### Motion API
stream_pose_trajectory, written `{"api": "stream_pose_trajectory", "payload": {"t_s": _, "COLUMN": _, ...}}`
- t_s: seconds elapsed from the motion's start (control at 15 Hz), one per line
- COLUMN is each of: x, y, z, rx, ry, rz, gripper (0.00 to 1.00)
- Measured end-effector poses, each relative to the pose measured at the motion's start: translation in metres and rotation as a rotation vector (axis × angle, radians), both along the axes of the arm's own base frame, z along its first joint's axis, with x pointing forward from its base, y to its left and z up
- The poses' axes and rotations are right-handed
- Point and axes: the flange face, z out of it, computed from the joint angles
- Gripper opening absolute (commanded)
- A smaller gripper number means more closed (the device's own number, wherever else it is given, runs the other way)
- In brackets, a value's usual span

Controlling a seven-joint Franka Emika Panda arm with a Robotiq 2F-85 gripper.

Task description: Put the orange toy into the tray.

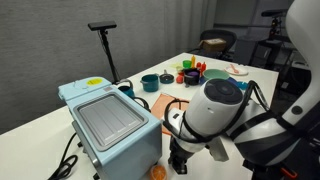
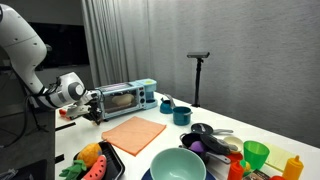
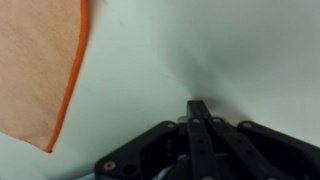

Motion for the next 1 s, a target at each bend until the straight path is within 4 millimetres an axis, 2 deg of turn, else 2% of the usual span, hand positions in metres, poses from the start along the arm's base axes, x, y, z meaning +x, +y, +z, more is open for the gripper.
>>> {"api": "stream_pose_trajectory", "payload": {"t_s": 0.07, "x": -0.002, "y": -0.001, "z": -0.002, "rx": -0.013, "ry": 0.019, "rz": 0.030, "gripper": 0.26}}
{"api": "stream_pose_trajectory", "payload": {"t_s": 0.2, "x": -0.002, "y": -0.006, "z": -0.001, "rx": -0.026, "ry": 0.053, "rz": 0.070, "gripper": 0.34}}
{"api": "stream_pose_trajectory", "payload": {"t_s": 0.47, "x": 0.005, "y": -0.015, "z": 0.012, "rx": 0.043, "ry": 0.088, "rz": 0.028, "gripper": 0.65}}
{"api": "stream_pose_trajectory", "payload": {"t_s": 0.73, "x": 0.001, "y": -0.005, "z": 0.019, "rx": 0.138, "ry": 0.137, "rz": -0.086, "gripper": 0.95}}
{"api": "stream_pose_trajectory", "payload": {"t_s": 0.8, "x": 0.000, "y": -0.002, "z": 0.020, "rx": 0.163, "ry": 0.139, "rz": -0.118, "gripper": 0.99}}
{"api": "stream_pose_trajectory", "payload": {"t_s": 1.0, "x": 0.002, "y": 0.001, "z": 0.026, "rx": 0.230, "ry": 0.120, "rz": -0.205, "gripper": 1.00}}
